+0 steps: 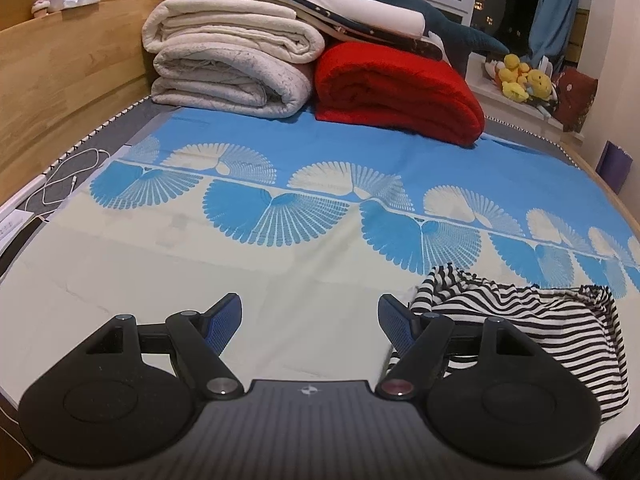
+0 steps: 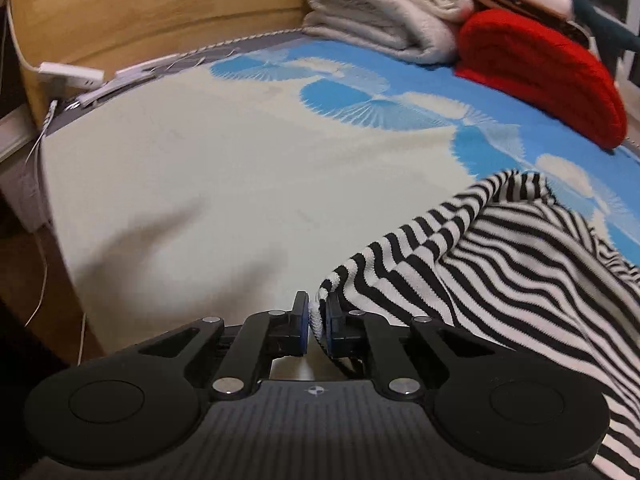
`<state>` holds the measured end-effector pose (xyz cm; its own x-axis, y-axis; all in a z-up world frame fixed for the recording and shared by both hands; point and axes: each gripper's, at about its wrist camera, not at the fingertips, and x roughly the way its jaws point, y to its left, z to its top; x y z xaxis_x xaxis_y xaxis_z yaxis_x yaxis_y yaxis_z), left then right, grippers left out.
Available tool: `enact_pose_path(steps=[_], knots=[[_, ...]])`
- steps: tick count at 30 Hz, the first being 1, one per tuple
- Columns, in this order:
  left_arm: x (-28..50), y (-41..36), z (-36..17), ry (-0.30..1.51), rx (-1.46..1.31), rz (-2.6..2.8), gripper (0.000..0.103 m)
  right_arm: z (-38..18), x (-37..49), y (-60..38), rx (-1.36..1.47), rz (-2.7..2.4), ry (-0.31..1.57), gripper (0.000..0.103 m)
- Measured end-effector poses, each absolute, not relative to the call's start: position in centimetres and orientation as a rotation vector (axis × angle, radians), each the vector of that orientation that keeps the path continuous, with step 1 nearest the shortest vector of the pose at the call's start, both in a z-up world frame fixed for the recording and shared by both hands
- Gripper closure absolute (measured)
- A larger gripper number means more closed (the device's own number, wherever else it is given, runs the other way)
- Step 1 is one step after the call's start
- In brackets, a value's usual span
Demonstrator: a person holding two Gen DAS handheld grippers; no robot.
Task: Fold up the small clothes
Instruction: 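Grasp the striped bundle edge with the right gripper and flip it over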
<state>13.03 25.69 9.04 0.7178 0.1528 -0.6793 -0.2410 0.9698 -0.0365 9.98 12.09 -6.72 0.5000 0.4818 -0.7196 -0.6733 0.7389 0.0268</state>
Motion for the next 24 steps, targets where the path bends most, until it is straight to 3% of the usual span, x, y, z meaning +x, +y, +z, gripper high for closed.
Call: enact_pose_path(steps=[8,15,20,24], knots=[[13.7,25.3,8.6,0.768,-0.134,0.243,0.023,-1.3,13.3,7.2,-0.007,0.603,0.741,0.095],[14.9,22.3,8.7,0.772,-0.118,0.218,0.023,4.9,15.6,-9.4,0.471,0.361,0.628,0.096],[16.3,19.3,8.6,0.773,-0.086,0.169,0.023,2.8,12.9,-25.4,0.72,-0.013,0.567,0.096],[17.8,16.4,8.5,0.778,-0.067,0.124,0.022,-2.0,9.7,-34.7,0.774,-0.407,0.704,0.095]])
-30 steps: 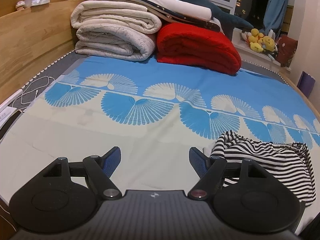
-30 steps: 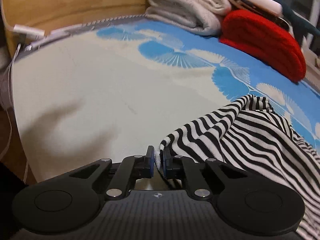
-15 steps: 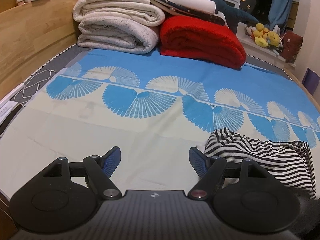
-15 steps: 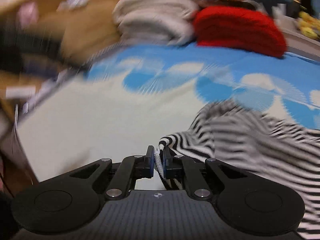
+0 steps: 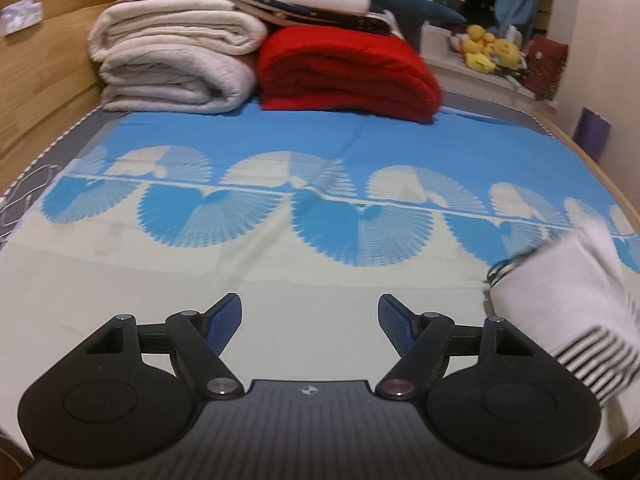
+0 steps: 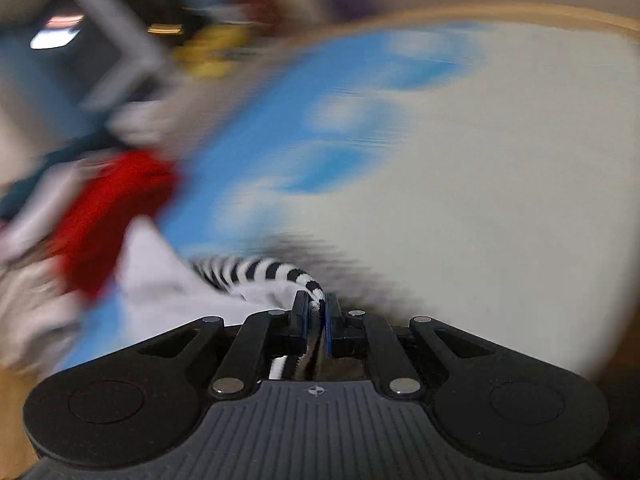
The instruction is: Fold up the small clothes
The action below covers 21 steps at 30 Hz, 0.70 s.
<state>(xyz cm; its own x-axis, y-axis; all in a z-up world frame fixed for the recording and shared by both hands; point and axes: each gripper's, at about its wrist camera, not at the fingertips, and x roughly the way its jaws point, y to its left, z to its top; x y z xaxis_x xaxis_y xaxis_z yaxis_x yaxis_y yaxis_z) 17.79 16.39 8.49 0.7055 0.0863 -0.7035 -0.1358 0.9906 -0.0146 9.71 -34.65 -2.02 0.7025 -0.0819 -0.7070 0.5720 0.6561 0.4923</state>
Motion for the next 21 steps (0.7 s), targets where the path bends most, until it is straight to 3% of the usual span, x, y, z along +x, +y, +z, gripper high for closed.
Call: enact_pose_path(steps=[3,6,9,12,16,21], knots=[[19.0,14.1,8.0,0.795,-0.058,0.082,0.022,-5.6,8.1,-39.4,0.867,-0.565,0.892,0.089],[19.9,11.8,7.2,0.816,-0.031,0.052,0.022,-4.4,7.4,-41.1,0.823,-0.55,0.844,0.088],[20.9,9.5,6.5,0.831,0.009,0.027,0.022,-2.7,8.4,-42.2,0.769,-0.44,0.786,0.074],[21.6,7.5,5.6,0.854,0.013,0.011,0.022,-1.6,11.8,-43.2,0.73,-0.244,0.788,0.073],[22.8,5.3,4.1,0.905,-0.003,-0.011,0.022,-2.0,17.2,-42.8,0.659,-0.022,0.858,0.056],[23.7,2.3,2.2,0.963,-0.025,-0.061,0.022,-6.7,21.7,-42.0,0.672,0.107,1.059,0.054]])
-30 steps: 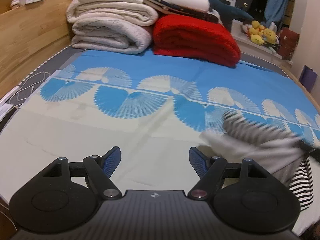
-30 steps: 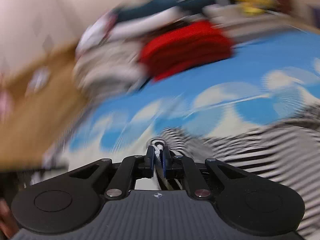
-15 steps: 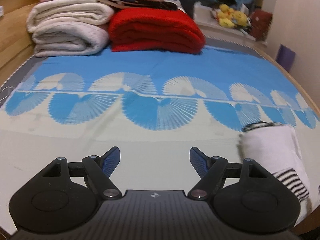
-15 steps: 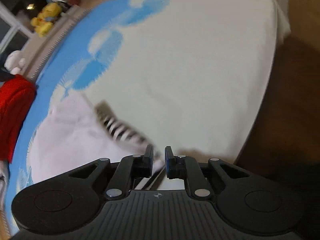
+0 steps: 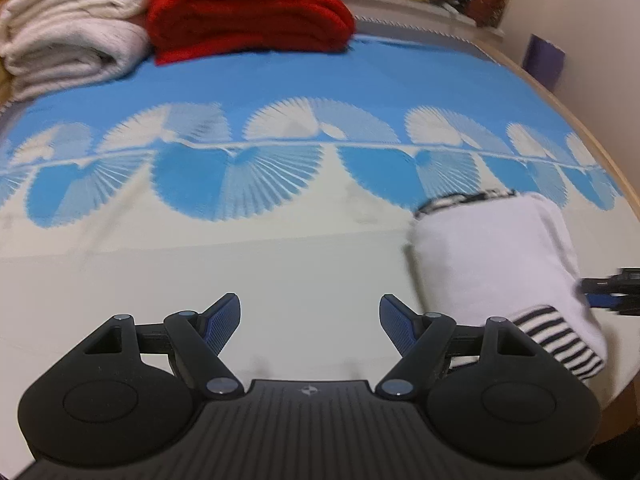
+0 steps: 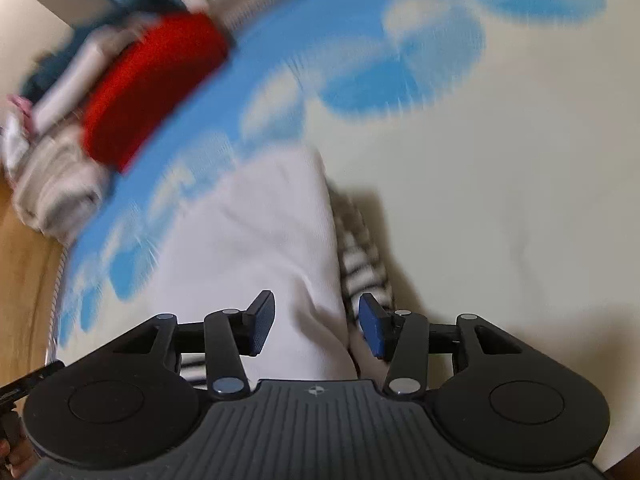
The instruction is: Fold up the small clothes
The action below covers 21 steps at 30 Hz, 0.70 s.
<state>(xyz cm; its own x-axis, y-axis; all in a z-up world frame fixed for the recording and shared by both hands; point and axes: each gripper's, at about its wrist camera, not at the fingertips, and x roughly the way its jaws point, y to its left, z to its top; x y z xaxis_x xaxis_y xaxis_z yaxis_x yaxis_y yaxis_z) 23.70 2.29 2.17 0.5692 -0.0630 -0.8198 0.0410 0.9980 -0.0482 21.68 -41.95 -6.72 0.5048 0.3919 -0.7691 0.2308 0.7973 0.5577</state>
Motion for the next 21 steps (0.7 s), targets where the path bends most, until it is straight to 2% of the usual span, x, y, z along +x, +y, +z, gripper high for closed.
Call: enact_pose_path(steps=[5,6,7,8,14,15,18,21], knots=[[24.5,-1.0,-0.1,1.067,-0.156,-0.205,0.022,-8.3,24.1,-41.1,0.642,0.128,1.103,0.055],[24.6,-1.9,-0.8,1.093,-0.176,-0.24,0.021,-8.3,23.9,-41.4,0.676,0.14,1.103,0.065],[24.7,-2.7,-1.3,1.114,-0.193,-0.267,0.021,-8.3,23.9,-41.6,0.72,0.159,1.092,0.082],[24.8,-3.6,-2.0,1.143,-0.214,-0.296,0.02,-8.1,23.9,-41.9,0.754,0.172,1.076,0.091],[25.7,-7.3,-6.3,1.267,-0.303,-0.322,0.017,-4.3,21.6,-45.7,0.987,0.27,0.773,0.093],[25.9,-7.7,-7.0,1.28,-0.308,-0.314,0.017,-4.4,21.5,-45.9,0.928,0.218,0.806,0.093],[25.9,-9.3,-9.0,1.367,-0.205,-0.325,0.016,-8.5,22.4,-45.1,0.785,0.039,1.087,0.093],[25.5,-10.0,-9.8,1.385,-0.12,-0.326,0.016,-9.5,23.1,-44.3,0.719,0.047,1.121,0.092]])
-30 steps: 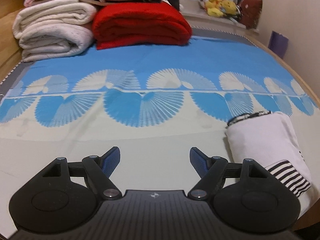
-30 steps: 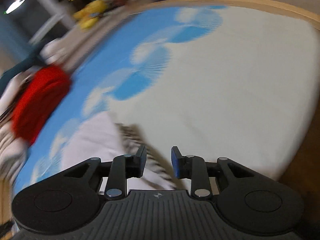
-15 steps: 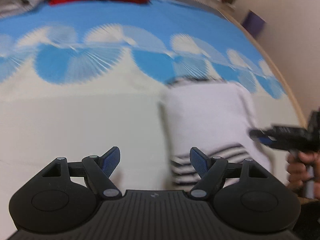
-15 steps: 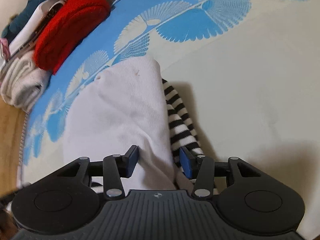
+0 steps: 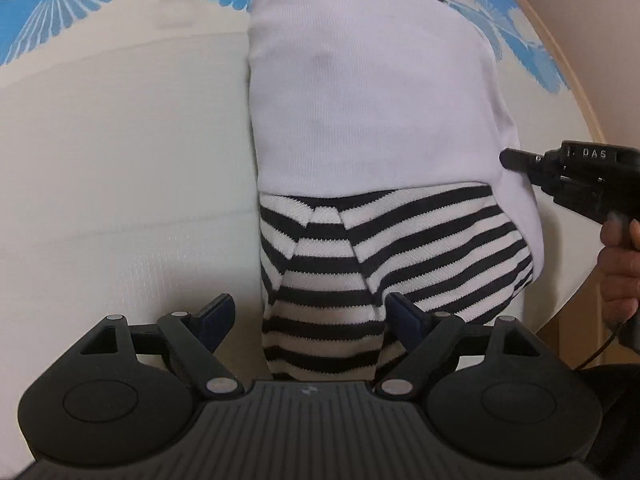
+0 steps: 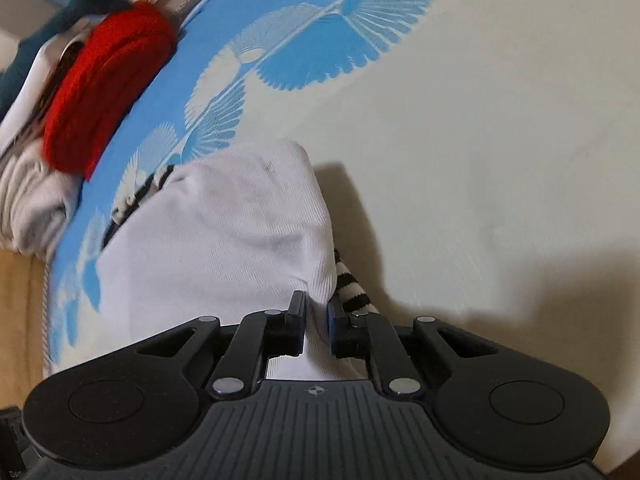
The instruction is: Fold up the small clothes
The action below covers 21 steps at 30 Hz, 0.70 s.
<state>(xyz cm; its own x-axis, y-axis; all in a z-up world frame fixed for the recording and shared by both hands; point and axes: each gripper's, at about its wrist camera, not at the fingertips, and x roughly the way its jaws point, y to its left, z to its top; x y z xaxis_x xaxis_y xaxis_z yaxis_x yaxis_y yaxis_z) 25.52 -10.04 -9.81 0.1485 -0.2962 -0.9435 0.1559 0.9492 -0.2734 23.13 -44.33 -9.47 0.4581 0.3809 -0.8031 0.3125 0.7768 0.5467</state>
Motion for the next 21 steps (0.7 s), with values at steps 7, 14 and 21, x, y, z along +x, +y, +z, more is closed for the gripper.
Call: enact_pose_path(steps=[7,14,21], knots=[[25.8,-7.4,-7.7,1.325,-0.3,-0.357,0.019,-6.3,21.3,-45.5,0.738,0.04,1.006,0.05],[26.6,-6.6,-7.6,1.298,-0.325,-0.285,0.018,-8.2,20.0,-42.5,0.498,0.215,1.239,0.049],[28.5,-5.3,-6.8,1.211,-0.464,-0.215,0.018,-7.2,18.0,-44.9,0.566,0.239,1.159,0.101]])
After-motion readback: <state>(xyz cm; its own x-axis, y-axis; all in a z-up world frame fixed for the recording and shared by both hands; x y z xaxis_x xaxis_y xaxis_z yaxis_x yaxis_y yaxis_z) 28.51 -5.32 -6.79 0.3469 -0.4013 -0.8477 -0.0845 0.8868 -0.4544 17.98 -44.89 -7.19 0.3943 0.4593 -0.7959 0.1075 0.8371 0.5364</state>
